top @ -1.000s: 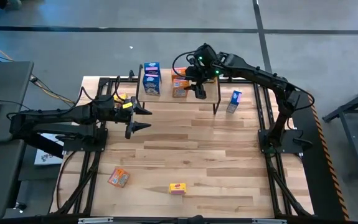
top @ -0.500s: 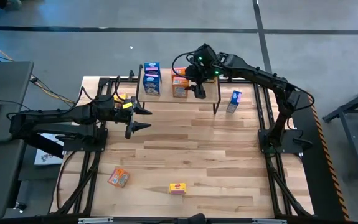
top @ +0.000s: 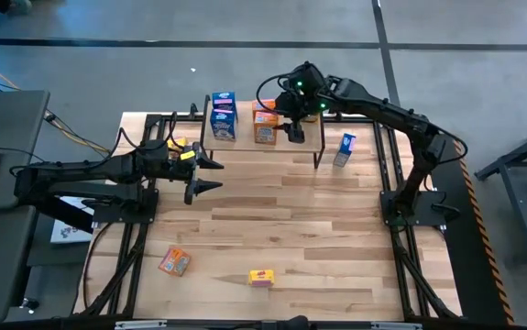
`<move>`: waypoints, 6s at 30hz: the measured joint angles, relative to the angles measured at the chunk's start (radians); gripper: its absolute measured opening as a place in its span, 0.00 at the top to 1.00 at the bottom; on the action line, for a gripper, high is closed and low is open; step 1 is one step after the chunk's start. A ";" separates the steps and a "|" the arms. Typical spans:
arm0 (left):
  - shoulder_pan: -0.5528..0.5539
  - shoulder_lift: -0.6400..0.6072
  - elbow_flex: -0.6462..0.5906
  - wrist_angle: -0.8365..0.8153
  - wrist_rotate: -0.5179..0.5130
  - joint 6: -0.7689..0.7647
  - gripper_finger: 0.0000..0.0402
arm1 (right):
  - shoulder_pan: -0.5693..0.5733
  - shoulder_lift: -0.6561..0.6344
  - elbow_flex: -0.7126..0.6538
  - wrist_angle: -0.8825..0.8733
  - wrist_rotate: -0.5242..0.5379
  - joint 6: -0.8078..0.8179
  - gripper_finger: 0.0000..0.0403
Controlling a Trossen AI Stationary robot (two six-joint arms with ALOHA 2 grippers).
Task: Stack cereal on shelf
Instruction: Put the top orange cereal box aligned with the other orange cereal box on the shelf, then put the bottom yellow cereal box aligned with the other yellow cereal box on the shelf
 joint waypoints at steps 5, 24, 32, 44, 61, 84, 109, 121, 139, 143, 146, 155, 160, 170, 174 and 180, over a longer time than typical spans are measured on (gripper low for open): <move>0.000 0.000 0.000 0.000 0.000 0.000 0.34 | 0.000 -0.032 0.000 -0.024 0.002 0.044 0.37; 0.000 0.000 0.000 0.000 0.000 0.000 0.34 | 0.309 -0.111 0.001 -0.267 0.089 0.393 0.37; 0.000 0.000 0.000 0.000 0.000 0.000 0.34 | 0.548 -0.055 0.001 -0.268 0.256 0.536 0.37; 0.000 0.000 0.000 -0.001 0.000 0.000 0.34 | 0.767 0.076 0.001 -0.188 0.299 0.723 0.37; 0.000 0.000 0.000 0.000 0.000 0.000 0.34 | 0.955 0.227 0.001 -0.013 0.308 0.830 0.37; 0.000 0.000 0.000 0.000 0.000 0.000 0.34 | 1.036 0.257 0.000 0.132 0.415 0.891 0.37; 0.000 0.000 0.000 0.000 0.000 0.000 0.34 | 1.026 0.334 0.000 0.119 0.420 0.940 0.37; 0.000 0.000 0.000 0.000 0.000 0.000 0.34 | 1.014 0.366 0.000 0.109 0.369 0.953 0.53; 0.000 0.000 0.000 0.000 0.000 0.000 0.34 | 0.985 0.365 0.110 -0.045 0.426 0.838 0.61; 0.000 0.000 0.000 0.000 0.000 0.000 0.34 | 0.963 0.364 0.182 -0.156 0.445 0.747 0.61; 0.000 0.000 0.000 0.000 0.000 0.000 0.34 | 0.932 0.364 0.229 -0.238 0.441 0.691 0.61; 0.000 0.000 0.000 0.000 0.000 0.000 0.34 | 0.810 0.270 0.224 -0.305 0.405 0.588 0.61; 0.000 0.000 0.000 0.000 0.000 0.000 0.34 | 0.732 0.192 0.197 -0.338 0.406 0.533 0.61; 0.000 0.000 0.000 0.000 0.000 0.000 0.34 | 0.543 0.065 0.194 -0.424 0.383 0.447 0.61; 0.000 0.000 0.000 0.000 0.000 0.000 0.34 | 0.467 0.026 0.194 -0.439 0.351 0.413 0.61; 0.000 0.000 0.000 0.000 0.000 0.000 0.34 | 0.351 -0.023 0.194 -0.469 0.327 0.334 0.61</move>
